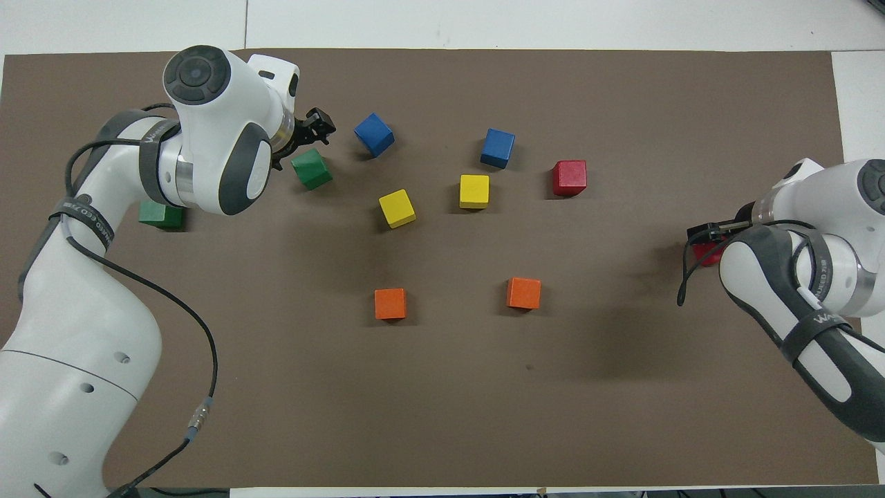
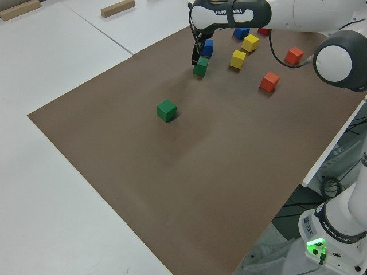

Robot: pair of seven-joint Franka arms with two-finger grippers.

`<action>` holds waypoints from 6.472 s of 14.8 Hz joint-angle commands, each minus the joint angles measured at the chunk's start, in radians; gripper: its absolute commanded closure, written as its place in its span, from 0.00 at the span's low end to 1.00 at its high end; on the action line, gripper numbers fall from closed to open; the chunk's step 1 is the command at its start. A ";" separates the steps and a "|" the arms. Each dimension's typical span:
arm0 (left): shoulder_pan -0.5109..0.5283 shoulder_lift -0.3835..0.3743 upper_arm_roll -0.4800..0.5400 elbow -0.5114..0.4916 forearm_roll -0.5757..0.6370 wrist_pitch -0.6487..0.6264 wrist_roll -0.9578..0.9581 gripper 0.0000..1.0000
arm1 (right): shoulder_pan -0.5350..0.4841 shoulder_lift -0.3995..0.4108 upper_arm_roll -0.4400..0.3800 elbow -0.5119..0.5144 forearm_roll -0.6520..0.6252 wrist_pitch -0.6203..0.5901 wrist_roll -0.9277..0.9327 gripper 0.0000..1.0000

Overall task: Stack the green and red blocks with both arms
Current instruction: 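Grasp the second green with the left gripper while the right gripper reaches red, then stack green on green with the left gripper while the right gripper grasps red, then stack the red block onto the other red block with the right gripper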

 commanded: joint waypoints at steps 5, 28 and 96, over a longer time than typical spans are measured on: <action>-0.021 0.013 0.019 -0.004 0.025 -0.014 -0.020 0.00 | 0.003 -0.042 0.106 0.219 0.016 -0.177 0.127 0.00; 0.124 -0.201 0.018 -0.079 0.038 -0.287 0.274 1.00 | 0.237 0.321 0.137 0.612 -0.053 -0.228 0.432 0.00; 0.375 -0.274 0.021 -0.360 -0.037 0.009 0.896 1.00 | -0.156 -0.197 0.132 -0.157 -0.042 -0.013 -0.237 1.00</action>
